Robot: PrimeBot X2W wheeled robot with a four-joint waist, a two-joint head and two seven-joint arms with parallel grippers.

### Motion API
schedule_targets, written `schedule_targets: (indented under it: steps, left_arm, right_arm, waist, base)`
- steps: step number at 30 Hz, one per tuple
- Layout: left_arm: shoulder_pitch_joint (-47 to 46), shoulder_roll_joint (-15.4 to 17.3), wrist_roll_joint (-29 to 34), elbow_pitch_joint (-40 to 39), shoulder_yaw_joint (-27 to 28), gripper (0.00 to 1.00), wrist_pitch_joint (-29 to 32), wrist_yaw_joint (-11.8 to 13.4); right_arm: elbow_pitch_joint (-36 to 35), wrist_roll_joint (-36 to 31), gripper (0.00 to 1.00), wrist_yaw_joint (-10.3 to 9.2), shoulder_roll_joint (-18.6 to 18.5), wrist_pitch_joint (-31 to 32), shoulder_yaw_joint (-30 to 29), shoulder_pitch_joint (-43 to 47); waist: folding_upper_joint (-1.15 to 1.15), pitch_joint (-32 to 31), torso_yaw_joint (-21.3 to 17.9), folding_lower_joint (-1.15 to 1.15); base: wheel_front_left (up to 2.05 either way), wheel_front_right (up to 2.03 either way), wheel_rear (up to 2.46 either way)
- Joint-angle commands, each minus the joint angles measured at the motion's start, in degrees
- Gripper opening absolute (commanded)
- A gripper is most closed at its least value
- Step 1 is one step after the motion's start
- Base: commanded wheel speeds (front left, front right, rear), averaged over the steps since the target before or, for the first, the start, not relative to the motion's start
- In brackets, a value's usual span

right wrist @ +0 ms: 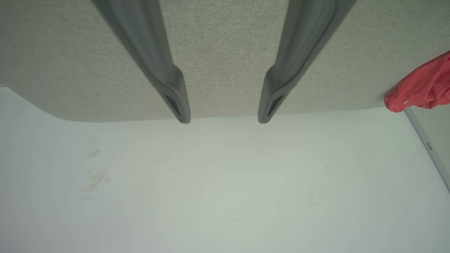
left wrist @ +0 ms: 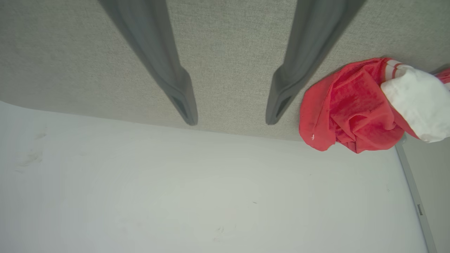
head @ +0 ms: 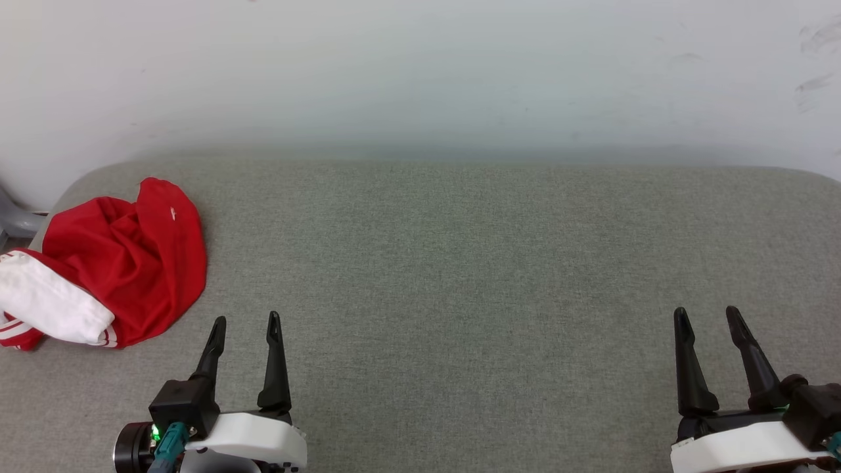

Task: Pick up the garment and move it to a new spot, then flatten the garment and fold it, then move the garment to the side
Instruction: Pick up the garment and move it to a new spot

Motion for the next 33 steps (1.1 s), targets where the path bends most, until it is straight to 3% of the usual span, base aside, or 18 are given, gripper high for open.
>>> schedule_targets:
  steps: [1,16,22,26,33]
  left_arm:
    - [-0.1,-0.1,0.0,0.1,0.0,1.0,-0.2,-0.1]
    - [-0.8,-0.1,0.6,0.4,-0.1,1.0,-0.2,0.2]
    - [-0.9,-0.1,0.9,0.4,0.3,1.0,-0.2,0.3]
    - [-0.8,-0.1,1.5,0.3,0.6,1.0,-0.2,0.6]
    - [-0.7,-0.1,1.8,0.1,1.4,1.0,-0.2,1.0]
  right_arm:
    - [0.1,0.1,1.0,-0.04,0.2,-0.1,0.0,0.0]
    - [-0.2,-0.3,1.0,-0.04,0.2,-0.1,0.0,0.5]
    - [-0.4,-0.3,1.0,-0.04,0.2,-0.1,0.1,0.5]
    - [-0.5,-0.4,1.0,-0.04,0.2,-0.1,0.4,1.0]
    - [-0.7,-0.7,1.0,-0.04,0.2,-0.1,0.4,0.7]
  waist:
    - [0.0,-0.1,0.0,0.0]
    - [0.0,0.0,2.7,0.0]
    - [0.0,0.2,6.1,0.0]
    - [0.0,0.3,11.6,0.0]
    - [0.0,0.5,16.4,0.0]
  base:
    - [0.0,0.0,0.0]
    - [0.0,0.0,0.0]
    - [0.0,0.0,0.0]
    - [0.0,0.0,0.0]
    - [0.0,0.0,0.0]
